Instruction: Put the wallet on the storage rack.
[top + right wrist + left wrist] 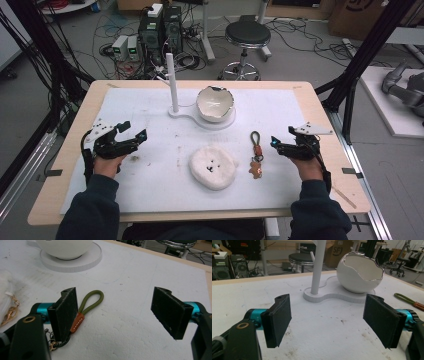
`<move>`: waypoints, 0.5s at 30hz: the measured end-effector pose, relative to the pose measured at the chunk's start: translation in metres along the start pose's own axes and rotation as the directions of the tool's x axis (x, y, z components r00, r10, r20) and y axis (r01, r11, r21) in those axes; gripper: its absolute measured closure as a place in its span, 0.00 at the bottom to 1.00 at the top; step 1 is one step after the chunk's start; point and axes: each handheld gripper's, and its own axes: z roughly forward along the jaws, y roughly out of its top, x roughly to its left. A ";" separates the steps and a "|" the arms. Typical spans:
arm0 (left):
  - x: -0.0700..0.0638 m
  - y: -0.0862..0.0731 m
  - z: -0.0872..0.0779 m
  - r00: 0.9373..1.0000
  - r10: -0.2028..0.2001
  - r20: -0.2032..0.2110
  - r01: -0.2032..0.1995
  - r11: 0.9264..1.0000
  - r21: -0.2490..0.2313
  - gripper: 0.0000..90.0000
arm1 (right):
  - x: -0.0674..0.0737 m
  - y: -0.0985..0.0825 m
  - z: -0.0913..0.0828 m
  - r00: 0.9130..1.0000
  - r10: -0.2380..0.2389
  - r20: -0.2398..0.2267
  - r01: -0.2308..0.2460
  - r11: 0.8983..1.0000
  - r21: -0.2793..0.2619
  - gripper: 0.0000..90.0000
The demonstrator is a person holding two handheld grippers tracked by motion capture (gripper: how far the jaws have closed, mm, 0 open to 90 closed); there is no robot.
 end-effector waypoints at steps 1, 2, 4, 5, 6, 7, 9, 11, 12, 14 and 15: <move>0.000 0.000 0.000 1.000 0.000 0.001 0.000 1.000 0.003 0.25 | 0.000 0.000 0.000 1.000 0.002 -0.004 -0.002 1.000 0.000 0.25; 0.000 0.000 0.000 1.000 -0.001 -0.003 0.001 1.000 0.003 0.25 | 0.000 0.000 0.000 1.000 0.001 -0.005 -0.001 1.000 -0.004 0.25; 0.001 0.000 0.000 1.000 -0.005 -0.006 0.005 1.000 0.002 0.25 | 0.000 0.000 0.000 1.000 0.003 -0.008 -0.003 1.000 -0.005 0.24; 0.001 0.000 0.000 1.000 -0.005 -0.006 0.005 1.000 0.002 0.25 | 0.000 0.000 0.000 1.000 0.003 -0.008 -0.003 1.000 -0.005 0.24; 0.001 -0.001 0.000 1.000 -0.006 -0.010 0.006 1.000 0.004 0.25 | 0.000 0.000 0.000 1.000 0.004 -0.013 -0.004 1.000 -0.006 0.24; 0.002 -0.001 0.000 1.000 -0.009 -0.010 0.009 1.000 0.004 0.25 | -0.001 0.000 0.000 1.000 0.004 -0.014 -0.004 1.000 -0.008 0.24; 0.002 -0.001 0.000 1.000 -0.009 -0.010 0.009 1.000 0.006 0.25 | -0.001 0.000 0.001 1.000 0.011 -0.018 -0.012 1.000 -0.009 0.24; 0.000 -0.001 0.001 1.000 -0.010 -0.001 0.010 1.000 0.005 0.25 | 0.001 0.000 0.001 0.999 0.012 -0.030 -0.012 1.000 -0.008 0.24; 0.000 -0.001 0.001 1.000 -0.009 0.003 0.009 1.000 0.006 0.25 | 0.003 0.000 0.000 0.999 0.007 -0.035 -0.008 1.000 -0.008 0.25; -0.001 -0.001 0.001 1.000 0.000 0.008 0.000 1.000 0.006 0.25 | 0.006 0.002 0.001 0.999 0.003 -0.053 -0.004 1.000 -0.015 0.24; -0.002 -0.001 0.002 1.000 0.006 0.011 -0.006 1.000 0.010 0.25 | 0.008 0.003 0.002 0.998 -0.002 -0.064 0.000 1.000 -0.021 0.24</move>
